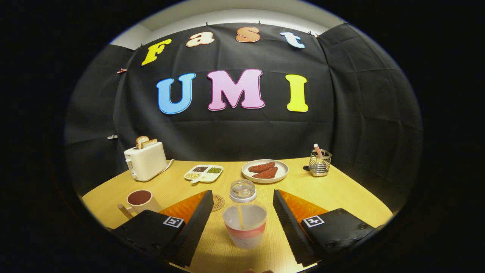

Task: Take the bottle from table, then pour the juice into the cup, finally place the bottle on the coaster

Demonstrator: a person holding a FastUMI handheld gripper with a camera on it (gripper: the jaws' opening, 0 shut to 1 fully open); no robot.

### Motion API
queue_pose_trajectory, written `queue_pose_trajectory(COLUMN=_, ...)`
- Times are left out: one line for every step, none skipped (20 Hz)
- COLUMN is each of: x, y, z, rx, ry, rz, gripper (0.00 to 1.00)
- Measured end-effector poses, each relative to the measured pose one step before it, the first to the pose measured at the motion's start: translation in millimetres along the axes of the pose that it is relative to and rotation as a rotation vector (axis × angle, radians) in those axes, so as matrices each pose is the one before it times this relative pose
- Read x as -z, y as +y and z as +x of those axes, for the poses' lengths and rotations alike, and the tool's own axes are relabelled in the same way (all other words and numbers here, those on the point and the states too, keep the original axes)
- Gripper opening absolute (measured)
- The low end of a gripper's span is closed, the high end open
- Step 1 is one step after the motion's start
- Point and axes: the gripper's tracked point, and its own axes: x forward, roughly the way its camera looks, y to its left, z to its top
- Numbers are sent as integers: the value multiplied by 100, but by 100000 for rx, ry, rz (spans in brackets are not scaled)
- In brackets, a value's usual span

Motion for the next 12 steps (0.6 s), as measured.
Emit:
queue_pose_trajectory(x=342, y=-266, z=368, rx=665, ry=-218, rz=-819, gripper=98)
queue_pose_trajectory(x=523, y=-250, z=245, rx=-99, ry=382, rz=-259, gripper=97)
queue_pose_trajectory(x=683, y=-5, z=303, rx=-145, ry=1251, rz=-60, gripper=98)
queue_pose_trajectory(x=866, y=-148, z=53, rx=-146, ry=1223, rz=202, gripper=98)
queue_pose_trajectory(x=552, y=-163, z=153, rx=157, ry=712, rz=334, gripper=98)
queue_pose_trajectory(x=342, y=-95, z=84, rx=-20, ry=655, rz=488, gripper=98)
queue_pose_trajectory(x=327, y=-74, z=160, rx=-133, ry=484, rz=606, gripper=98)
queue_pose_trajectory(x=291, y=33, z=49, rx=-160, ry=342, rz=453, gripper=98)
queue_pose_trajectory(x=243, y=117, z=199, rx=-785, ry=-49, rz=-73, gripper=98)
queue_pose_trajectory(x=276, y=91, z=203, rx=-571, ry=-64, rz=-684, gripper=98)
queue_pose_trajectory(x=112, y=-77, z=204, rx=-358, ry=101, rz=-604, gripper=98)
queue_pose_trajectory(x=135, y=-4, z=120, rx=-781, ry=161, rz=107, gripper=98)
